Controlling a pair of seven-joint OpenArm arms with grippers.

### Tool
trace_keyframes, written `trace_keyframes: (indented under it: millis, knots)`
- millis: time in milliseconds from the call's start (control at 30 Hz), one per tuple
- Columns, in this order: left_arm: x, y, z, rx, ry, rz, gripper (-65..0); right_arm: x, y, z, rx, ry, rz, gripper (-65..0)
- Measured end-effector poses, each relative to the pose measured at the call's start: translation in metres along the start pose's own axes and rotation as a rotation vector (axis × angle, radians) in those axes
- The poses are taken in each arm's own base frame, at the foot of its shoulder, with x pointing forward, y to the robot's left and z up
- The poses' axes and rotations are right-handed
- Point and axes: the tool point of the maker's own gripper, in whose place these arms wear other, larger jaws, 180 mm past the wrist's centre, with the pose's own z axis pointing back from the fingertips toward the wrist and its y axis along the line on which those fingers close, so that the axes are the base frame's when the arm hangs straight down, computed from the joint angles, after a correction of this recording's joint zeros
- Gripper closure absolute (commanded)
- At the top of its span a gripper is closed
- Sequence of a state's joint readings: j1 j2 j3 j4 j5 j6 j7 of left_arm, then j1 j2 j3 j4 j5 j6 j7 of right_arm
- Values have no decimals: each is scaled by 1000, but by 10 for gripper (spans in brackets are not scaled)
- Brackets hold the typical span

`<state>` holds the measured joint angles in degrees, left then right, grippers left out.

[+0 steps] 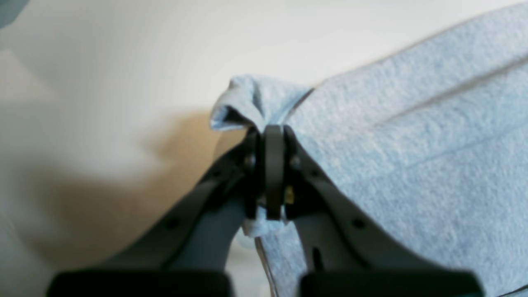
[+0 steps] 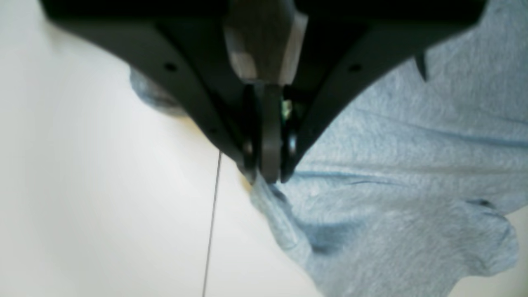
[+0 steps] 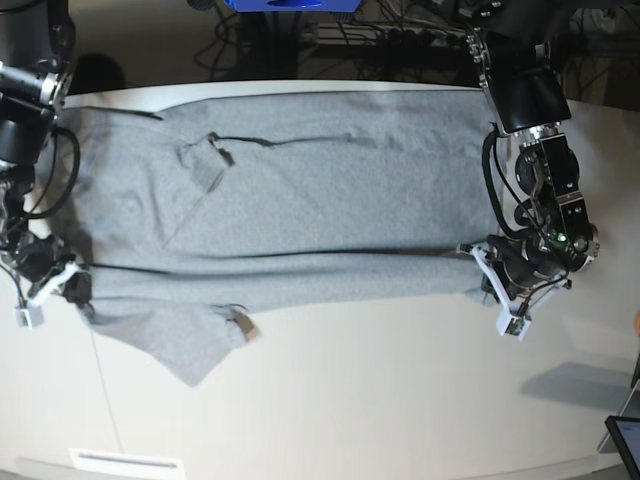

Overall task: Fold the T-shirt properly
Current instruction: 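Lift the hem and fold it over toward the shoulders with both grippers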

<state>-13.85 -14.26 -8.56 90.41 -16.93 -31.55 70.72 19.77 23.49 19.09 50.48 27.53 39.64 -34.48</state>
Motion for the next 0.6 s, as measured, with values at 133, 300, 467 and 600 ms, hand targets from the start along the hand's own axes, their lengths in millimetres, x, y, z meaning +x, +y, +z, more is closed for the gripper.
trace_keyframes:
  millis: [133,300,467,600]
  knots:
    - [-9,-7,4,-1,7,-13,0,2,3,4,1,20,27,0]
    - [-25,-14,7,-5,31,-26,0,-10,2,5,0,54,23,0]
    - [-35,-20,16,3,36,-51,0,-21,2,6,0,85,17,0]
    - [-40,-20,24,16,77,-66,0,-24,4,11,0,82,35,0]
